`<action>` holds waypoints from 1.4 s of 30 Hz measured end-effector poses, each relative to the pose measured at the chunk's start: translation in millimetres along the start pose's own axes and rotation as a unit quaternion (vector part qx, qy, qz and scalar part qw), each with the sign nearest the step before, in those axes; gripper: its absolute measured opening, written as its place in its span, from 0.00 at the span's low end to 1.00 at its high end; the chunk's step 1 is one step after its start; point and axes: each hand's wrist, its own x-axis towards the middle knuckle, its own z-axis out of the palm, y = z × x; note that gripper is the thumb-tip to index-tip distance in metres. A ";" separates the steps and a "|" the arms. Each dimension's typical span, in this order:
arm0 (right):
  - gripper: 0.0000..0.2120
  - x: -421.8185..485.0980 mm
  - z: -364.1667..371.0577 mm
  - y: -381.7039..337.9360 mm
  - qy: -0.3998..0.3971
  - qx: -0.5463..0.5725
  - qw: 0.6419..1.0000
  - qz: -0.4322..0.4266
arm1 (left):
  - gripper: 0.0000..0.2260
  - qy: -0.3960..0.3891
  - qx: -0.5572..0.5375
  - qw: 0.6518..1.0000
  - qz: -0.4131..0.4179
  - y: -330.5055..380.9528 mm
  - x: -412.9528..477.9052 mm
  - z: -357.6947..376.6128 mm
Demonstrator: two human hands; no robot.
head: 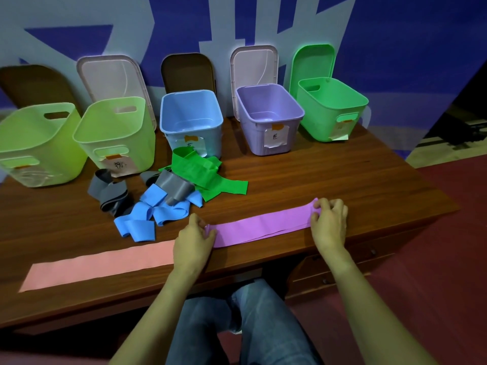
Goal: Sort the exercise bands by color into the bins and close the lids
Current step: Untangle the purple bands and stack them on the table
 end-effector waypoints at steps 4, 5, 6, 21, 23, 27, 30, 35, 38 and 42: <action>0.09 -1.4 -0.2 2.1 0.027 -0.044 0.999 -0.007 | 0.11 0.037 0.068 0.997 0.029 -1.7 -1.5 6.1; 0.09 -1.4 -0.1 1.9 0.020 -0.055 0.998 -0.007 | 0.10 0.044 0.081 0.995 0.039 -1.1 -0.9 6.3; 0.10 -1.4 0.0 1.5 0.010 -0.065 0.998 -0.006 | 0.10 0.048 0.096 0.993 0.055 -0.3 -0.1 6.3; 0.11 -50.7 9.3 -70.9 -0.115 0.008 0.972 -0.207 | 0.12 0.019 0.172 0.946 0.274 9.9 -14.8 20.3; 0.12 -56.4 15.6 -80.7 -0.143 0.022 0.961 -0.235 | 0.12 0.016 0.181 0.947 0.265 4.5 -13.2 18.1; 0.14 -62.2 24.8 -93.3 -0.195 -0.022 0.947 -0.255 | 0.09 -0.045 0.164 0.959 0.225 0.9 -11.0 11.4; 0.13 -54.5 23.5 -106.4 -0.195 -0.044 0.945 -0.259 | 0.06 -0.021 0.090 0.975 0.202 5.3 -2.3 -4.1; 0.13 -20.3 24.2 -152.4 -0.165 0.036 0.951 -0.260 | 0.06 0.063 -0.005 0.986 0.154 12.4 35.9 -37.3; 0.14 5.1 40.4 -172.9 -0.159 0.045 0.956 -0.244 | 0.06 0.062 -0.001 0.988 0.140 3.4 69.0 -46.2; 0.20 37.9 73.9 -172.7 -0.205 -0.002 0.960 -0.189 | 0.05 0.067 0.016 0.990 0.125 -7.5 107.7 -41.5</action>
